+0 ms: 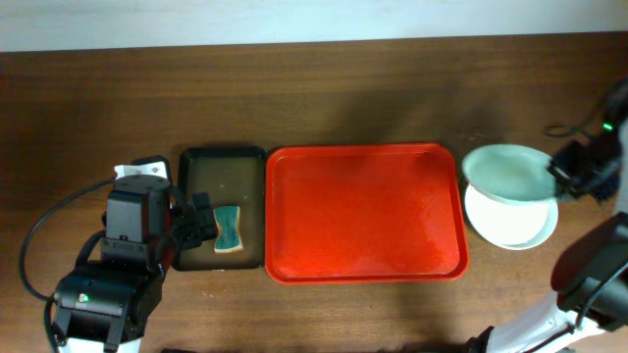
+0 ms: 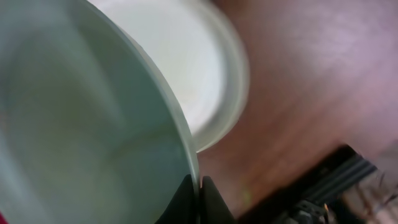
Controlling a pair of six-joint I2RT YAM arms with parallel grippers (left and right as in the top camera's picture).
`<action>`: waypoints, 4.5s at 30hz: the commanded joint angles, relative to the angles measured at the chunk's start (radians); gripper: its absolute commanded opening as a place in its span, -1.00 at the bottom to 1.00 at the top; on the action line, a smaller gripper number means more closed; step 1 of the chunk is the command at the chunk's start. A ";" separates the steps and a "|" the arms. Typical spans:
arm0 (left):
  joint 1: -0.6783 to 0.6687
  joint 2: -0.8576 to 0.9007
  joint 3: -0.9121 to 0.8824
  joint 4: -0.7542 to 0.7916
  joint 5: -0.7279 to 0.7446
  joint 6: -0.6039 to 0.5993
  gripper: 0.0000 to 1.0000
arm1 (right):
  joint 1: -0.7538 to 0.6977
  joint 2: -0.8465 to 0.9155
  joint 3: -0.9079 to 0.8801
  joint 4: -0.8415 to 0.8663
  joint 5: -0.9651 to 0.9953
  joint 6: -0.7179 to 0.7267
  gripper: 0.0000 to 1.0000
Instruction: Clean dirty plates on tray and stack at the side
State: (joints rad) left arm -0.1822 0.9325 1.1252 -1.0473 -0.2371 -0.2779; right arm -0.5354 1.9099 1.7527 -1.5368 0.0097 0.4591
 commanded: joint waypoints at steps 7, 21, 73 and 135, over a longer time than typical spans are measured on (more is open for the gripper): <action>-0.002 0.002 0.008 0.002 -0.006 -0.010 0.98 | -0.106 -0.035 -0.282 0.193 0.021 0.027 -0.91; -0.002 0.002 0.008 0.002 -0.006 -0.010 0.98 | -0.047 -0.035 -0.283 0.256 -0.346 -0.143 0.97; -0.002 0.002 0.008 0.002 -0.006 -0.010 0.98 | 0.535 -0.986 -0.283 0.300 -0.249 -0.143 0.97; -0.002 0.002 0.008 0.002 -0.006 -0.010 0.98 | 0.690 -1.906 -1.747 1.586 -0.056 -0.562 0.97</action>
State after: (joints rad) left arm -0.1822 0.9340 1.1252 -1.0477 -0.2371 -0.2779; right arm 0.1513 0.0109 0.0109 0.1673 -0.0902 -0.0589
